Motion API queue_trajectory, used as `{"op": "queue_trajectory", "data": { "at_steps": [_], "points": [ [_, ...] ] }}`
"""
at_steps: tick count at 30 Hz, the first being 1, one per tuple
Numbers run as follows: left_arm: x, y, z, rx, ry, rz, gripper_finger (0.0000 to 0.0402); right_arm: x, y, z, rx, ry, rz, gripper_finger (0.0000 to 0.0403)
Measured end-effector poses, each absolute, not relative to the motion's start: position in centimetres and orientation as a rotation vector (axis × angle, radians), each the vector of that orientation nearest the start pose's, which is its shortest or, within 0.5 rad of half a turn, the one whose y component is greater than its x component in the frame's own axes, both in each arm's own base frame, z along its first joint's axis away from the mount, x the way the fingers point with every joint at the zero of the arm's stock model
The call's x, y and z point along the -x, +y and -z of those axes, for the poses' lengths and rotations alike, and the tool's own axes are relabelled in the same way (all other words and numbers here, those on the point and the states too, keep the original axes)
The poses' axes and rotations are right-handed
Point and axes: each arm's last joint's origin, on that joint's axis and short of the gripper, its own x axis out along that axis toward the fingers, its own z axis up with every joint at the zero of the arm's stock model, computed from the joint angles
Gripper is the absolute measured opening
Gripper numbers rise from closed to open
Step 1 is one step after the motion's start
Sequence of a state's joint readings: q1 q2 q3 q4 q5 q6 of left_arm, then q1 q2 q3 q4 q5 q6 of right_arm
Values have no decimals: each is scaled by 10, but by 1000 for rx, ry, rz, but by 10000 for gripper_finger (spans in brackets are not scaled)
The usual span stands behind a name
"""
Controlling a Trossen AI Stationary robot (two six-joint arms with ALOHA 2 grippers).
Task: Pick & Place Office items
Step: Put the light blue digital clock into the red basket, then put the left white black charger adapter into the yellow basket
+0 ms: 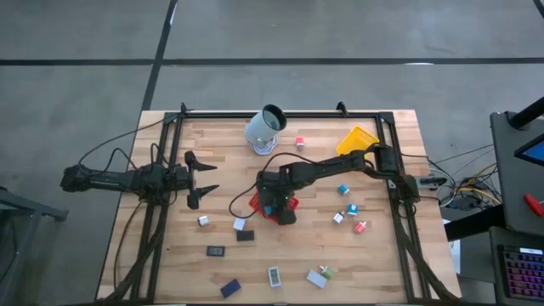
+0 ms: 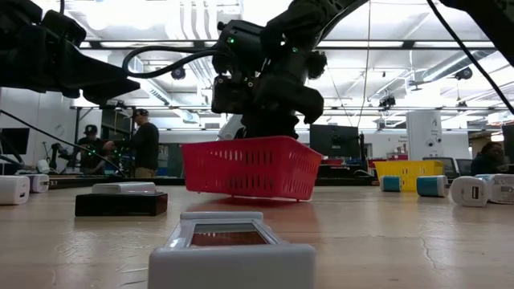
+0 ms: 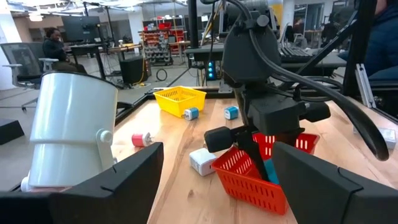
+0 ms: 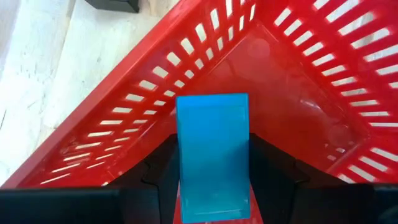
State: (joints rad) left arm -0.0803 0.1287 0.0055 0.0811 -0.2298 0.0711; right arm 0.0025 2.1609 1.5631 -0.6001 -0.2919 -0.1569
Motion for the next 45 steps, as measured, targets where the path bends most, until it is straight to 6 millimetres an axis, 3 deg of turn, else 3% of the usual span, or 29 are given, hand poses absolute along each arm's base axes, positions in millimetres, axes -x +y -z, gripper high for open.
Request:
{"op": "queue_trajectory", "data": {
  "at_steps": [5,11,14,31,37,45],
  "points": [
    [-105,-2,-163,-78,47,-148,303,-438,9,-146,-50,1163,-337,148],
    [-105,-2,-163,-78,47,-149,303,-439,9,-147,-54,1159,-333,235],
    [-105,-2,-163,-78,47,-148,303,-439,9,-147,-56,1159,-331,251],
    [-105,-2,-163,-78,47,-149,303,-445,9,-164,-1,1109,-256,241],
    [-105,-2,-163,-77,47,-149,303,-445,10,-180,36,1057,-215,241],
    [-105,-2,-161,-64,65,-146,303,-445,20,-216,73,889,-236,242]
  ]
}}
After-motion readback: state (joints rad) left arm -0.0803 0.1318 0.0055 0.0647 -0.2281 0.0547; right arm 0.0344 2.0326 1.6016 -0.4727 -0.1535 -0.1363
